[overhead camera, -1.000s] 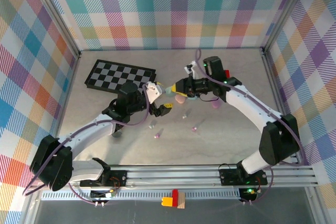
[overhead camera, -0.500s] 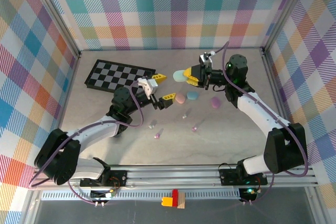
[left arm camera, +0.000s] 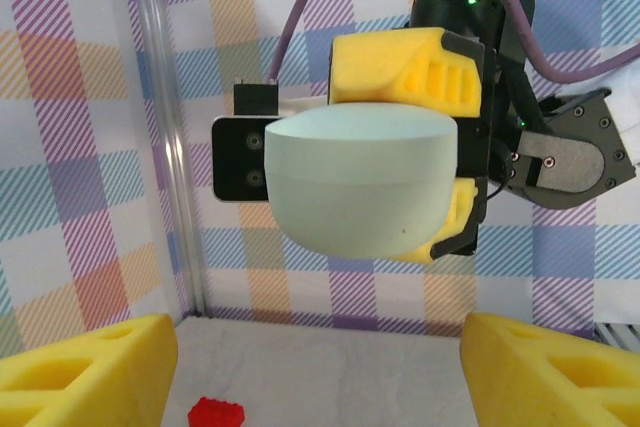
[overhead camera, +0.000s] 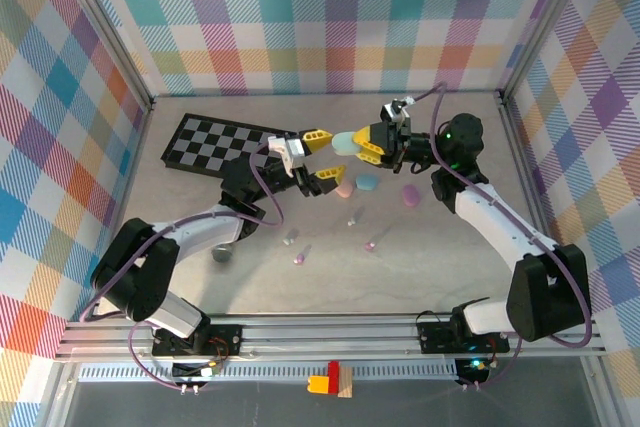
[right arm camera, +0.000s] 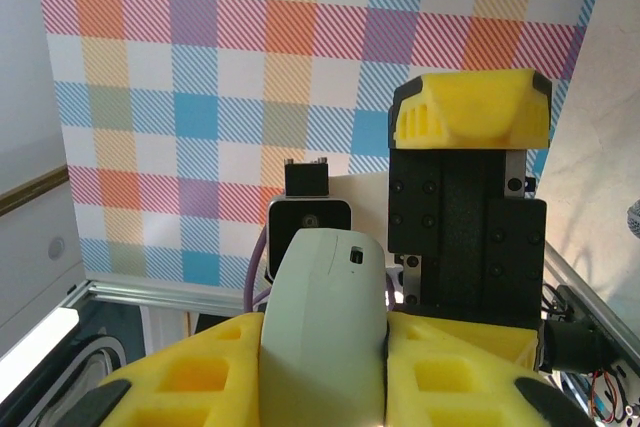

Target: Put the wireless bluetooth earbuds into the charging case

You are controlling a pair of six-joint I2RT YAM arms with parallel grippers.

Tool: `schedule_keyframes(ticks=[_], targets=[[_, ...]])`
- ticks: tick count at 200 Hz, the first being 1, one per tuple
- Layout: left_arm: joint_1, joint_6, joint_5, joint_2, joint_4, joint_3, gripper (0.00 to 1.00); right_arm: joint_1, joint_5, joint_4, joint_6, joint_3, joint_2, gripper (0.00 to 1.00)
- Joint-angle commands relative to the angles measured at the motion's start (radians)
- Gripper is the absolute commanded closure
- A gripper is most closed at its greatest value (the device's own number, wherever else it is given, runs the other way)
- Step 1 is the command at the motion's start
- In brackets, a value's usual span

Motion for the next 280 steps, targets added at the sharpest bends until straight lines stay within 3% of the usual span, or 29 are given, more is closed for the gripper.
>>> schedule_keyframes(ticks=[1,131,280], targets=[[-0.004,-0.036,0.047,0.020,0.097,0.037,0.27,-0.004,0.005,0.048,0.011,-0.009,-0.024,0.98],[-0.020,-0.192,0.144,0.054,0.100,0.117,0.38,-0.002,0.015,-0.044,-0.098,0.011,-0.055,0.98],[-0.033,-0.215,0.159,0.081,0.101,0.159,0.51,-0.002,0.019,-0.057,-0.115,0.026,-0.048,0.99]])
